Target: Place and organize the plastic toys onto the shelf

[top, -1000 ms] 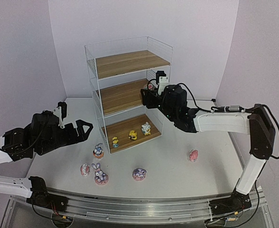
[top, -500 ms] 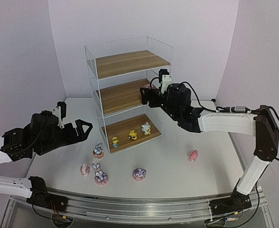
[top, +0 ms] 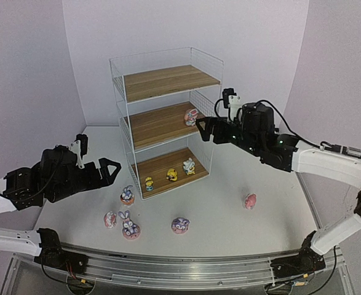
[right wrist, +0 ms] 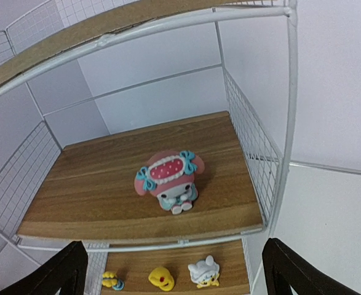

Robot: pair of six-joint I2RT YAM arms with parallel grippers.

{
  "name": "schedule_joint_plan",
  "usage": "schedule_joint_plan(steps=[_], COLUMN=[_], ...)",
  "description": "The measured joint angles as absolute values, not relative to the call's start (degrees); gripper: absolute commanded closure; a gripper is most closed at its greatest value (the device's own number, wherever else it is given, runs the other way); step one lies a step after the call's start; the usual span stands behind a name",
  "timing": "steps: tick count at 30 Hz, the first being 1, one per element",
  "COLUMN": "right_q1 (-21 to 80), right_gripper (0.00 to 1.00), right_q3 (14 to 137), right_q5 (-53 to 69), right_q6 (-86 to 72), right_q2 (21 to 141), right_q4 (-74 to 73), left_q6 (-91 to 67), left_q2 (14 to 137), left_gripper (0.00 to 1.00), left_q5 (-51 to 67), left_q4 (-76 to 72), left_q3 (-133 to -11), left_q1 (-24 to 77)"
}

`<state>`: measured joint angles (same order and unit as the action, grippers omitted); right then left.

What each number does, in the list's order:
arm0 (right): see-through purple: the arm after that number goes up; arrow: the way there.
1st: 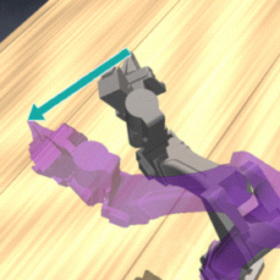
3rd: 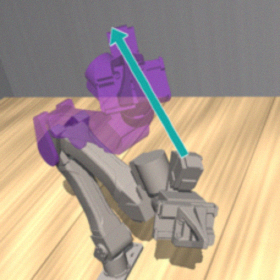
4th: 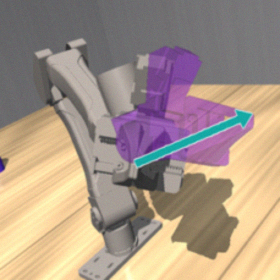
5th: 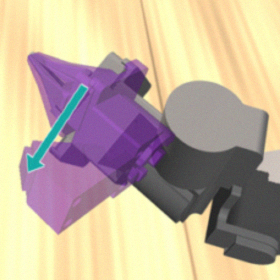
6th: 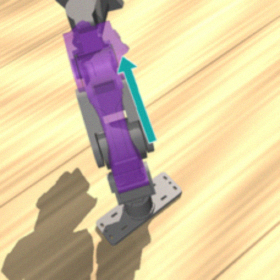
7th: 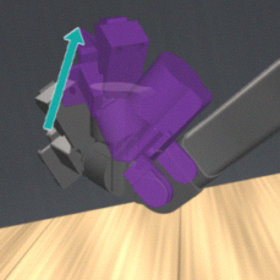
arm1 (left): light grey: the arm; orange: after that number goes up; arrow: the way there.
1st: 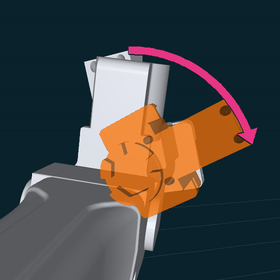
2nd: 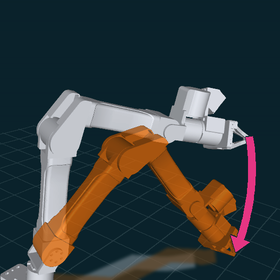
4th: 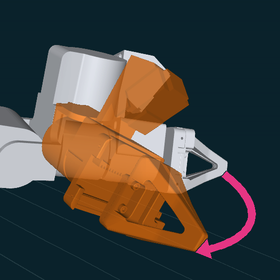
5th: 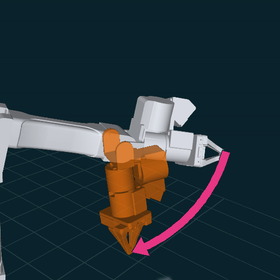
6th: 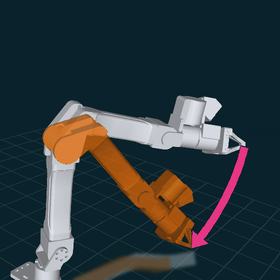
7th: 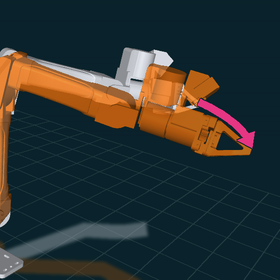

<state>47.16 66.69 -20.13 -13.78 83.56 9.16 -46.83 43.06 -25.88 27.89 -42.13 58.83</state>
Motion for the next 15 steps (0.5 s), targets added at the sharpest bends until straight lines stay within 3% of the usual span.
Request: schedule_joint_plan(steps=[9, 15], right_q1=[47.16, 46.62], right_gripper=[0.02, 0.06], right_q3=[56.56, 54.34], right_q5=[-14.78, -14.79], right_q6=[-19.86, -28.53], right_q2=[66.32, 71.80], right_q4=[-12.76, -25.67], left_q6=[-45.81, -44.94], left_q2=[41.31, 40.13], left_gripper=[0.00, 0.01], left_q5=[-22.47, -20.20], left_q4=[27.07, 26.03], left_q3=[-38.80, -36.21], left_q1=[58.83, 58.83])
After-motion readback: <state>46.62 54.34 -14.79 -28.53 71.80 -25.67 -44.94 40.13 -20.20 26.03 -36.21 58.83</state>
